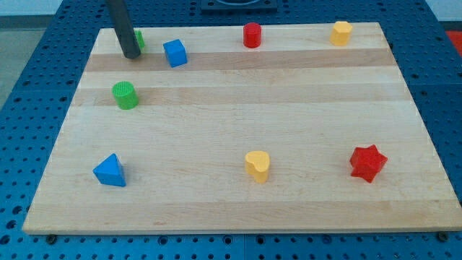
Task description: Push the blue cube diagonally below left to the red circle
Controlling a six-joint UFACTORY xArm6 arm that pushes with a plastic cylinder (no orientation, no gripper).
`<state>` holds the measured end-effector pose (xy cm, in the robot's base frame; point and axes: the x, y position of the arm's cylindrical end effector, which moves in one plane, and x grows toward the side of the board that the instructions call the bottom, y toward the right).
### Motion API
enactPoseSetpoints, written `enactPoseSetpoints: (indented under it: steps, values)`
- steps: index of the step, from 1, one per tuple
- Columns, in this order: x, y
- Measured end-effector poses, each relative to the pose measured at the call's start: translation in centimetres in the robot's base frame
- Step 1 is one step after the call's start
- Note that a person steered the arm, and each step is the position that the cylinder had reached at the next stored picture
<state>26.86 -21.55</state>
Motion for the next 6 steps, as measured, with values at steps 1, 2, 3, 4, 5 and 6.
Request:
enactPoseSetpoints:
  steps: [1, 2, 3, 4, 5, 6]
  values:
    - [0.0, -0.2]
    - [0.0, -0.2]
    - [0.0, 1.5]
    - [-0.1, 4.0]
    - [0.6, 6.6]
    - [2.8, 9.7]
